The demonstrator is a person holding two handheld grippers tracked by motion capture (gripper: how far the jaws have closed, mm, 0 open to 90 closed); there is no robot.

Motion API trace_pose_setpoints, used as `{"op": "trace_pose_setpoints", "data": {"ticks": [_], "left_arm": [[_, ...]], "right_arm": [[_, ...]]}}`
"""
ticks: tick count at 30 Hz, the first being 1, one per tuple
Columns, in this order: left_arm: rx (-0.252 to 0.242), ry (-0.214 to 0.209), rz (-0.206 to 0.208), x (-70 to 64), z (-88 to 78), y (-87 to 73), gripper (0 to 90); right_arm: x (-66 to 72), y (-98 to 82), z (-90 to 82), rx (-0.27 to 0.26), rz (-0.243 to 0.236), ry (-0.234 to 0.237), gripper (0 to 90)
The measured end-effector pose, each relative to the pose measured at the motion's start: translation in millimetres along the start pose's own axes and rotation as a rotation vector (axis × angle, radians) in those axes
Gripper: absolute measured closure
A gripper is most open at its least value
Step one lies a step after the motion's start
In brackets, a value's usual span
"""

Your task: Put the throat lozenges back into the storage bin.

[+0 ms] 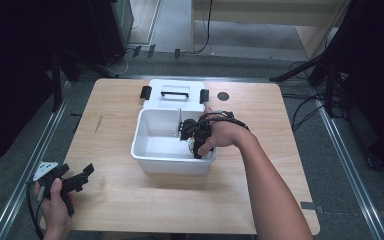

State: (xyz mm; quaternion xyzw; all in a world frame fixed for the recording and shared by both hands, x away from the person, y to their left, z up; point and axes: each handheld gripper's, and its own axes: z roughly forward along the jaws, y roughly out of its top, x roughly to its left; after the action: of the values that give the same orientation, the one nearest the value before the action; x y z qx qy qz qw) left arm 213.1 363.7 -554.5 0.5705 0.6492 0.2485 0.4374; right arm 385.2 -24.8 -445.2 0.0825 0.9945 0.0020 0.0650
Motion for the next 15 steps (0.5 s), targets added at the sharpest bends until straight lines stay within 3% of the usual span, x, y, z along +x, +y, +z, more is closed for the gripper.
{"op": "trace_pose_setpoints", "data": {"ticks": [15], "left_arm": [[0.003, -0.004, -0.002, 0.5, 0.0, 0.2, 0.0]], "right_arm": [[1.3, 1.4, 2.8, 0.007, -0.016, -0.018, 20.0]]}}
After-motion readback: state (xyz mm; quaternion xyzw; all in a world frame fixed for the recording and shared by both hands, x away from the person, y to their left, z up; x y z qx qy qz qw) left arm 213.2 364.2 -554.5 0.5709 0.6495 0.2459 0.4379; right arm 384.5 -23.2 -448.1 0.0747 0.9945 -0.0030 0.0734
